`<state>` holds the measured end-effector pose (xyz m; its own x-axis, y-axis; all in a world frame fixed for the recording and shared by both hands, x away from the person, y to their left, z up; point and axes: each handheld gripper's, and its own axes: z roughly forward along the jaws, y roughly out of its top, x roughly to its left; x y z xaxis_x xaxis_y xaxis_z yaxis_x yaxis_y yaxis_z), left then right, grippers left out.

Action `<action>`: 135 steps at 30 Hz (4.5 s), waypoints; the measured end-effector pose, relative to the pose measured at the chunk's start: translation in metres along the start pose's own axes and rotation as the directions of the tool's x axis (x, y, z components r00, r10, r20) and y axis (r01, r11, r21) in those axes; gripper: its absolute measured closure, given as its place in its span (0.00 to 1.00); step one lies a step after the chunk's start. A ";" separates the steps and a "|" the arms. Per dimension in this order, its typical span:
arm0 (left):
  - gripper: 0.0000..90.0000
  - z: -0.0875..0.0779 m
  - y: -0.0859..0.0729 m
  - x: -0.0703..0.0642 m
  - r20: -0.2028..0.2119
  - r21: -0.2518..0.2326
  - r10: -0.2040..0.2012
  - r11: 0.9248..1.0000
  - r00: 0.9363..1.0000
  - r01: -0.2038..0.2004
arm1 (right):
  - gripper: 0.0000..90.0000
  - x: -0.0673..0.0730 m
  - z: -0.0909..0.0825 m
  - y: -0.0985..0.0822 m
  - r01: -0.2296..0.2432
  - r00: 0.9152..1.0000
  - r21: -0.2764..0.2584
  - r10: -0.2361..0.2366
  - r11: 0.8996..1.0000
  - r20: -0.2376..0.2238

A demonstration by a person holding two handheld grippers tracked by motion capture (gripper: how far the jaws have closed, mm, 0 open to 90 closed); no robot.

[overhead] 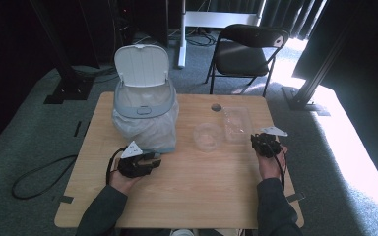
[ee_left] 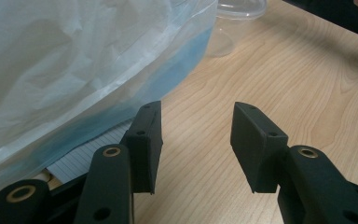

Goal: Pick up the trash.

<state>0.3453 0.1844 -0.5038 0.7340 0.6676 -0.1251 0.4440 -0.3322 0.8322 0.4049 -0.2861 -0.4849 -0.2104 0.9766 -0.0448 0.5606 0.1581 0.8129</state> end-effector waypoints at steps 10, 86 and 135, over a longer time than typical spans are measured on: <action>0.60 0.004 -0.004 0.002 0.003 0.011 -0.020 1.000 1.000 0.020 | 0.84 -0.019 0.025 0.009 -0.074 0.997 0.045 0.074 0.996 -0.005; 0.59 0.003 -0.007 0.010 0.009 0.001 -0.040 0.999 0.999 0.040 | 0.80 0.010 -0.005 0.025 0.017 1.000 -0.001 -0.017 1.000 0.014; 0.58 0.012 -0.021 0.020 0.012 0.026 -0.079 0.997 0.997 0.079 | 0.96 0.006 -0.010 0.031 -0.003 1.000 -0.051 0.003 0.999 0.014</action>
<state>0.3561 0.1968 -0.5301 0.7030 0.6834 -0.1970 0.5137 -0.2963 0.8052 0.4131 -0.2767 -0.4536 -0.1977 0.9790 -0.0500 0.5198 0.1479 0.8414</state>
